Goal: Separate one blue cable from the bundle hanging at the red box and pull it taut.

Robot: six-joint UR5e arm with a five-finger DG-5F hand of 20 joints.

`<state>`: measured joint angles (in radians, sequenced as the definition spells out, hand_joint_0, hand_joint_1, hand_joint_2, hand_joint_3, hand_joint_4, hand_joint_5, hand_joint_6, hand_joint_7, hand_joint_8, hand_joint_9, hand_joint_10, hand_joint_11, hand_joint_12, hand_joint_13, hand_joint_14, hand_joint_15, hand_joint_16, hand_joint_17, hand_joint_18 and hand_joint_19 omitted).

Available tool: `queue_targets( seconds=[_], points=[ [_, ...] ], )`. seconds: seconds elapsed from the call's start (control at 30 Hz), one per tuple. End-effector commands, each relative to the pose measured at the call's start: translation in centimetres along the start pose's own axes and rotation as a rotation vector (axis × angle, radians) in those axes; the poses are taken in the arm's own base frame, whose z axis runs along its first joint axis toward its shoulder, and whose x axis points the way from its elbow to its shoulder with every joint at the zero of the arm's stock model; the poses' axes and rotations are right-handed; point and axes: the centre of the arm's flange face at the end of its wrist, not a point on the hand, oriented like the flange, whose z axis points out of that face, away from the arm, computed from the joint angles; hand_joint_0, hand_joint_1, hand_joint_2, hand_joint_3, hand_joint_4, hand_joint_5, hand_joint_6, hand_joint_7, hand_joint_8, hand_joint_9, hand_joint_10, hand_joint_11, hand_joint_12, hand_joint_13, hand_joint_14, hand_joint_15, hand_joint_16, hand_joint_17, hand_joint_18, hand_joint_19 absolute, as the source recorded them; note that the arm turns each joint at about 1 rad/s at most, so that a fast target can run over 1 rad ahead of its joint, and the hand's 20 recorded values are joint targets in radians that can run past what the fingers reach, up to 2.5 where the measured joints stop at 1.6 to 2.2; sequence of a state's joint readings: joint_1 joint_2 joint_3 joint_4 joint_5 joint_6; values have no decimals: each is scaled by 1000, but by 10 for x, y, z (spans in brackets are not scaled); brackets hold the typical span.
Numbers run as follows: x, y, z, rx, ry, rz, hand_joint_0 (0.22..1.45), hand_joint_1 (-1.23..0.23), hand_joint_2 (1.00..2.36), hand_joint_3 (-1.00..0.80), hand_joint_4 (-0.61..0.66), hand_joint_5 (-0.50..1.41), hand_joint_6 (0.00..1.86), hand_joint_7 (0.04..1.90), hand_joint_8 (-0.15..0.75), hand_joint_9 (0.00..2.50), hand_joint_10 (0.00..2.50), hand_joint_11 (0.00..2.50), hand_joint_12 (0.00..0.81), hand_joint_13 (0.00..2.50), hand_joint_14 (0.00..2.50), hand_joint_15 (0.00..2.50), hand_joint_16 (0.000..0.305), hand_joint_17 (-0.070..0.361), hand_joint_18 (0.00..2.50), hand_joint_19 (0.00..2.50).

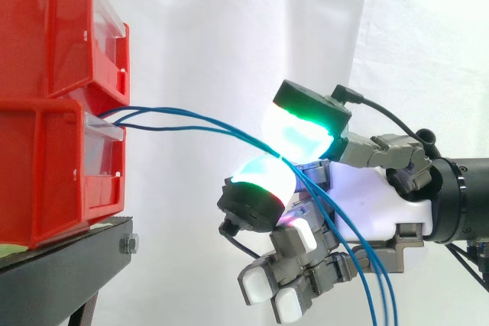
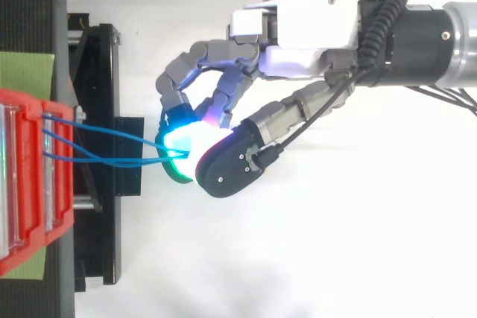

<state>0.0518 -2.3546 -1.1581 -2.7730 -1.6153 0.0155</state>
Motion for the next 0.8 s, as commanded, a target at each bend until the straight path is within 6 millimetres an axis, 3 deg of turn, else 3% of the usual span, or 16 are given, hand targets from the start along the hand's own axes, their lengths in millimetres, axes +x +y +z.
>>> queue_targets(
  seconds=[0.0,0.1,0.2,0.27,0.67,0.77],
  points=[
    [0,0,0,1,0,0,609,-802,1023,-161,200,-151,859,1445,398,1013,20,696,369,823,16,435,46,102,790,431],
    [-1,0,0,-1,-1,0,691,-896,1021,-216,139,-171,896,1417,391,979,21,698,373,836,16,428,46,104,820,419],
    [0,0,0,-1,0,0,781,-943,1001,-492,160,-178,902,1365,380,965,19,693,372,827,18,433,46,104,820,418],
    [-1,-1,0,1,-1,0,781,-942,1000,-500,178,-174,898,1375,380,969,21,694,367,830,16,422,46,103,831,401],
    [0,1,0,-1,-3,0,512,-945,1000,-500,212,-148,877,1281,394,1020,21,721,386,844,18,453,50,112,854,438],
    [0,1,0,1,0,5,446,-887,1000,-500,217,-148,868,1252,418,1023,19,707,408,857,16,448,56,125,885,434]
  ],
)
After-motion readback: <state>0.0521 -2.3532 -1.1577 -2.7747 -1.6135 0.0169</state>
